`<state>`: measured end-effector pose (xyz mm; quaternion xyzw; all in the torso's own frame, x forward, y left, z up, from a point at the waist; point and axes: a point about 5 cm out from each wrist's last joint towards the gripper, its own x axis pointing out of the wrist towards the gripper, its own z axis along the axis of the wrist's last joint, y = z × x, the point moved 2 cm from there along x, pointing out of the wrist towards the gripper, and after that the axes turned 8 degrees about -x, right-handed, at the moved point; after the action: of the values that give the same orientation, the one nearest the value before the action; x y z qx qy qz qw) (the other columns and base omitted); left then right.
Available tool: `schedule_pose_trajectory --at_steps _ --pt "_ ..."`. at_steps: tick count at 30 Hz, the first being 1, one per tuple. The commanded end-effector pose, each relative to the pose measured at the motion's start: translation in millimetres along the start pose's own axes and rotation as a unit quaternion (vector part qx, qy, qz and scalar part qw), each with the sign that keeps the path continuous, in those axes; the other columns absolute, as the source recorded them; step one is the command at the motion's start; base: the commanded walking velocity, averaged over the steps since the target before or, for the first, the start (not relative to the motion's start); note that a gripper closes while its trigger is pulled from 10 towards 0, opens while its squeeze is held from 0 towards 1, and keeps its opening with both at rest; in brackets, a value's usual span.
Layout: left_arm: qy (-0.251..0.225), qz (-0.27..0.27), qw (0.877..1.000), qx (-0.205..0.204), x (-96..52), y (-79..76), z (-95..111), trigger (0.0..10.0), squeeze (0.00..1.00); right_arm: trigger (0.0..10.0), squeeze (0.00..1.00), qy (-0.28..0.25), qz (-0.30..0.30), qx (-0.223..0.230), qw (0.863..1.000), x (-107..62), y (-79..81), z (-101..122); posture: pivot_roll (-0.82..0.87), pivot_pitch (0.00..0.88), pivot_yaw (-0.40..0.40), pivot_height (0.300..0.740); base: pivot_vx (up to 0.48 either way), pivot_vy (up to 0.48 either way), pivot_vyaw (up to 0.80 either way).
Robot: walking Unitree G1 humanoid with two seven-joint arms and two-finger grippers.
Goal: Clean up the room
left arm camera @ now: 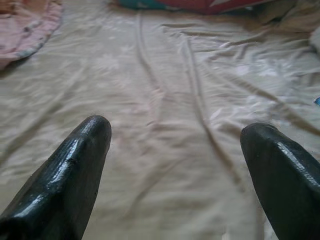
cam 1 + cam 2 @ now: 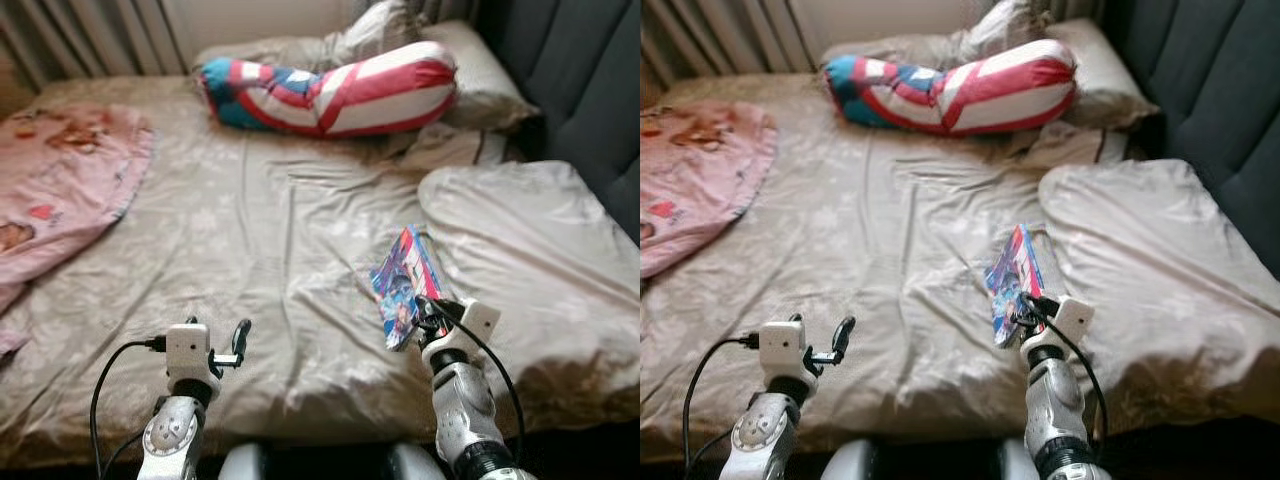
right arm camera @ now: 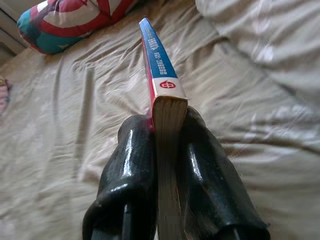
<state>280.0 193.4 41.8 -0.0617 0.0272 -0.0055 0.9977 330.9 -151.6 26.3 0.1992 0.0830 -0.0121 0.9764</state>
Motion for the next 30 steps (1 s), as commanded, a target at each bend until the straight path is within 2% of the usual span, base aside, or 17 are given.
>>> schedule_pose_trajectory --at_steps 1,5,7,11,15,19,20,21,23,30 --pt "0.009 -0.002 1.0 0.01 -4.7 5.1 -0.5 10.0 0.0 10.0 0.0 -0.017 0.001 0.031 0.999 7.1 1.3 11.8 0.02 0.131 0.031 0.644 0.0 0.0 0.0" --pt "0.011 -0.003 1.0 0.021 -8.8 10.3 1.1 10.0 0.0 10.0 0.0 -0.025 0.003 0.056 0.998 13.5 2.8 20.2 0.04 0.142 0.041 0.644 0.0 0.0 0.0" --pt "0.014 -0.004 1.0 0.027 -13.2 15.0 2.3 10.0 0.0 10.0 0.0 -0.029 0.023 0.073 0.997 18.2 7.8 26.4 0.06 0.153 0.058 0.644 0.0 0.0 0.0" --pt "0.019 -0.007 0.999 0.037 -19.1 19.0 3.3 10.0 0.0 10.0 0.0 -0.028 0.025 0.076 0.996 22.5 7.0 32.0 0.08 0.163 0.069 0.644 0.0 0.0 0.0" --pt "0.026 -0.015 0.998 0.047 -25.5 19.5 3.0 10.0 0.0 10.0 0.0 0.002 0.039 0.078 0.996 20.1 1.3 24.2 0.11 0.173 0.078 0.644 0.0 0.0 0.0" --pt "0.031 -0.02 0.998 0.054 -33.1 20.1 4.3 10.0 0.0 10.0 0.0 0.011 0.002 0.055 0.998 13.6 -19.2 20.1 0.12 0.182 0.086 0.644 0.0 0.0 0.0" --pt "0.031 -0.02 0.998 0.054 -33.1 20.1 4.3 10.0 0.0 10.0 0.0 0.011 0.002 0.055 0.998 13.6 -19.2 20.1 0.12 0.182 0.086 0.644 0.0 0.0 0.0" --pt "0.04 -0.023 0.997 0.056 -36.4 20.1 -0.7 10.0 0.0 10.0 0.0 0.016 -0.033 0.056 0.998 9.6 -34.1 19.0 0.11 0.195 0.096 0.644 0.0 0.0 0.0" --pt "0.048 -0.027 0.997 0.057 -39.2 19.4 -5.4 10.0 0.0 10.0 0.0 0.023 -0.062 0.057 0.996 5.4 -46.6 16.9 0.11 0.199 0.099 0.644 0.0 0.0 0.0" --pt "0.057 -0.028 0.996 0.059 -44.2 19.6 -5.2 10.0 0.0 10.0 0.0 0.018 -0.099 0.032 0.994 1.6 -62.9 22.5 0.12 0.218 0.105 0.644 0.0 0.0 0.0"
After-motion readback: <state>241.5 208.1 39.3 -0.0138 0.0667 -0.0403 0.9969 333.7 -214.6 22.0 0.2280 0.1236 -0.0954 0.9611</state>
